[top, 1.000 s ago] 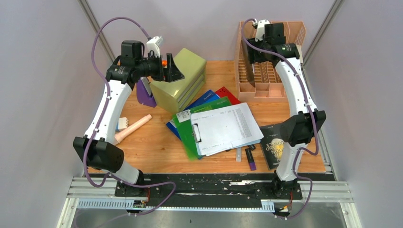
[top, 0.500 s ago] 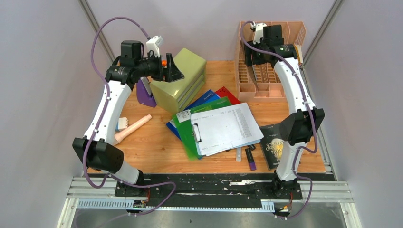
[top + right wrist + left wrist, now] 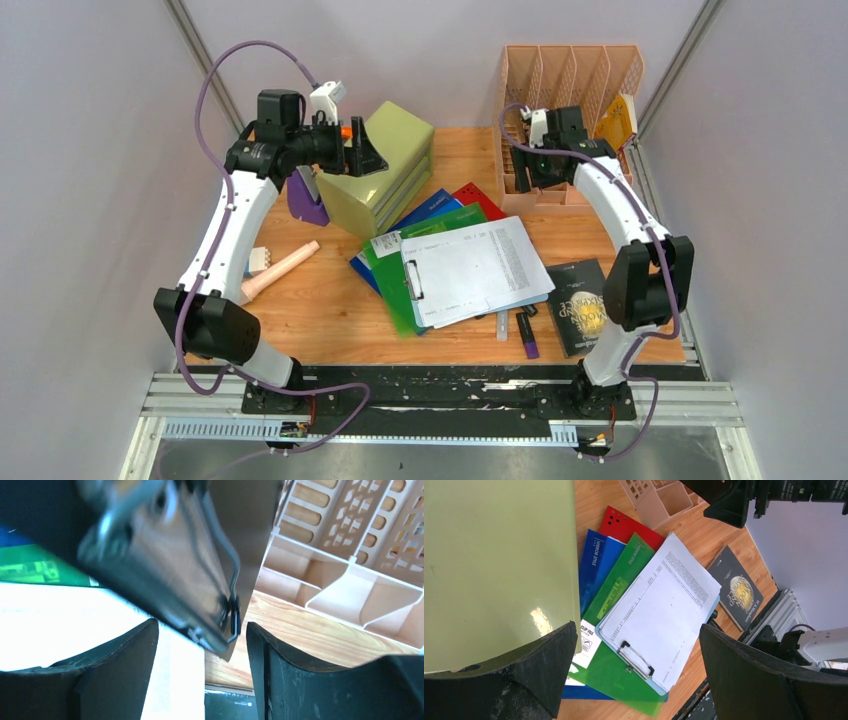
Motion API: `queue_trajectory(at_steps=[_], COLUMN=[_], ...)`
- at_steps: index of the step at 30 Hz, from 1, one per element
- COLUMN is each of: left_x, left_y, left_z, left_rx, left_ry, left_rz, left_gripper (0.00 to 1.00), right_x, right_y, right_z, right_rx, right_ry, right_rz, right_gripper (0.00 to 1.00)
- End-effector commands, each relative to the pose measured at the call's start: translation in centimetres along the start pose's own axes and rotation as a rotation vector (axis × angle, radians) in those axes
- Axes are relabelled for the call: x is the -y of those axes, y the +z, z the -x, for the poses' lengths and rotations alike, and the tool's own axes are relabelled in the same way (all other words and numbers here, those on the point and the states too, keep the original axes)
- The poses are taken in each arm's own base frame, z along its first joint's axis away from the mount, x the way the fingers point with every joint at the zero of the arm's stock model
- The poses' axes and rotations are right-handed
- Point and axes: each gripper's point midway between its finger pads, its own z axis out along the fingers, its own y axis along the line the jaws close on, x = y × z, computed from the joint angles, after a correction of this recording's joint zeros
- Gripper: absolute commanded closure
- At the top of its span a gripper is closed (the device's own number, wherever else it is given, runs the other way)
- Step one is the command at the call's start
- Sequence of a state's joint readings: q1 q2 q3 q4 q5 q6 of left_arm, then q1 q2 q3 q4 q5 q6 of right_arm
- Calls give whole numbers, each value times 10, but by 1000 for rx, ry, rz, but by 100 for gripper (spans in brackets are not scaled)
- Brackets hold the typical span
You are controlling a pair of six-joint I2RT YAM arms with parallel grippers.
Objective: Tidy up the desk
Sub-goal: Place the folder in the storage box.
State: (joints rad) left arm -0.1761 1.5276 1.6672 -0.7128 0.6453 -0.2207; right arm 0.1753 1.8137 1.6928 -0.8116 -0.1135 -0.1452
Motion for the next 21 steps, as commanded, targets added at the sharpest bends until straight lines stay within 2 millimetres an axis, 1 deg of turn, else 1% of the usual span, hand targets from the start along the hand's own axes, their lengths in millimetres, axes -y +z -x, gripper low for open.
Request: queue_trajectory(at_steps=[1,4,7,8,10,12,14,16,18,21], left_x=[8,6,6,5,4,4,4,5,6,7], left_y=[-10,-8,-7,-7,-7,-7,-7,-8,-9,-10], left_z=[11,11,10,10,10,10,10,10,10,10], left_rx=[55,52,50,51,49,49,50,52,53,55], left_ry=[61,55,51,51,49,51,50,51,52,53], left_rz=[-6,-3,-2,0,3,7,7,6,4,0], left_gripper=[0,0,0,0,0,0,0,0,0,0], right_x=[14,20,24,25,24,22,19,17,16,15], right_y=[-17,-13,-10,-8,-9,-15,-28,-45,-66,-89], right_z=[21,20,22,22,25,32,43,55,71,86], right_rx=[171,209,251,254,268,290,326,362,407,403], right_ry=[-70,-94,-116,-121,-124,-123,-125,-128,-134,-126], right_rz=[-85,-116,-140,-144,-143,-135,-127,-125,-128,-127], right_gripper=[34,39,49,54,66,82,94,100,100,100])
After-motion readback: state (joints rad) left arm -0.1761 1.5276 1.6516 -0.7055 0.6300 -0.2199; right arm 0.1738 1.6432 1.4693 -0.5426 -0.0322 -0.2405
